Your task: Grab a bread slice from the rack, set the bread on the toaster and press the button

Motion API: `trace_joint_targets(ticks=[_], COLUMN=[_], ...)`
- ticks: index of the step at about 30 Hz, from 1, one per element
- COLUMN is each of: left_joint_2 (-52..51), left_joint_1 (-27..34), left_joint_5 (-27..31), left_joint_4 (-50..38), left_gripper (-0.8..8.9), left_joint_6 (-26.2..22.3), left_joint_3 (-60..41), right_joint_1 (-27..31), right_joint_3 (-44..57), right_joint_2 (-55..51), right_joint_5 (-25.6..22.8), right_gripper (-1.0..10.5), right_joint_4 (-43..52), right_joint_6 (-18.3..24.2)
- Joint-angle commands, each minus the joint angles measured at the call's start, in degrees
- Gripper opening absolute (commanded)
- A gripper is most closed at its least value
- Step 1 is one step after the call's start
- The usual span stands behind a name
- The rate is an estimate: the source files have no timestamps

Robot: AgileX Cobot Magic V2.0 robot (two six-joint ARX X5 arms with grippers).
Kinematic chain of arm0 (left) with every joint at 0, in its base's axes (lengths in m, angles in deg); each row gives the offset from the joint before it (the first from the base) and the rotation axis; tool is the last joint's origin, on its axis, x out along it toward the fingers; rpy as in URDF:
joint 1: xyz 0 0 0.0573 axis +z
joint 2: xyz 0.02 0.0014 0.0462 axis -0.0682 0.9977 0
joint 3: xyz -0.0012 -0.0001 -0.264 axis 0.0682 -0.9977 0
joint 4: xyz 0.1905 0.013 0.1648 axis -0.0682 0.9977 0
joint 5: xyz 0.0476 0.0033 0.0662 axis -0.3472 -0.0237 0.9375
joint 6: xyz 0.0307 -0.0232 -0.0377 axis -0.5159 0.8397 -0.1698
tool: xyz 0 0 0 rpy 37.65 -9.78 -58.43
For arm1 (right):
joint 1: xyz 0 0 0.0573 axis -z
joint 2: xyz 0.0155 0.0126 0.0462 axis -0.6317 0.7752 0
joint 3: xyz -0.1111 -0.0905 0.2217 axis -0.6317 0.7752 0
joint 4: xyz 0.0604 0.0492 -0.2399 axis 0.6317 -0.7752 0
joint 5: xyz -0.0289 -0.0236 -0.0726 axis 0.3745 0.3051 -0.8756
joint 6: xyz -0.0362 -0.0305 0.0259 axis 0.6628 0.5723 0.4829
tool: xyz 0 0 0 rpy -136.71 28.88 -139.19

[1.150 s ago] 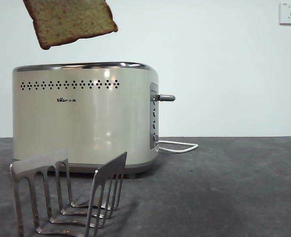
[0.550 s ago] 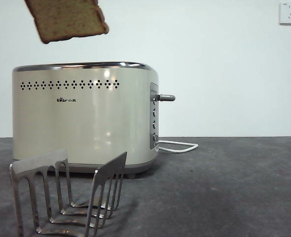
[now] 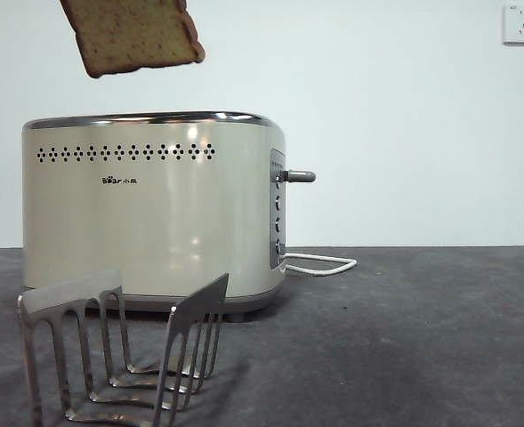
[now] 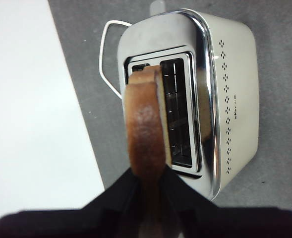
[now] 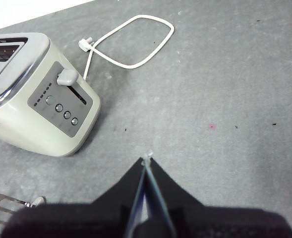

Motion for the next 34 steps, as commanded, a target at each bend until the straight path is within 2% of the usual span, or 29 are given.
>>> trace_joint_targets(ticks=[1,21,34], left_joint_2=[1.40,8.41,12.35], left_joint_1=[0.20,1.25,3.74], left_joint_5=[-0.11,-0.17,-1.16], left_joint_4=[-0.35,1.88,-0.37], left_gripper=[-0.04,-0.04,-0.04], left_joint_6=[-0.59,0.48,0.57], left_joint_3=[0.28,0.28,0.28], right_joint_1=[0.00,0.00,0.00], right_joint_3=[-0.31,-0.31,-0.31], right_joint_2=[-0.02,-0.02,-0.02], right_joint_5=[0.15,0.13,-0.04], right_gripper=[0.0,0.0,0.0], right_joint_4=[0.26,-1.81,-1.79], right_joint_6=[0.59,2.49,5.01])
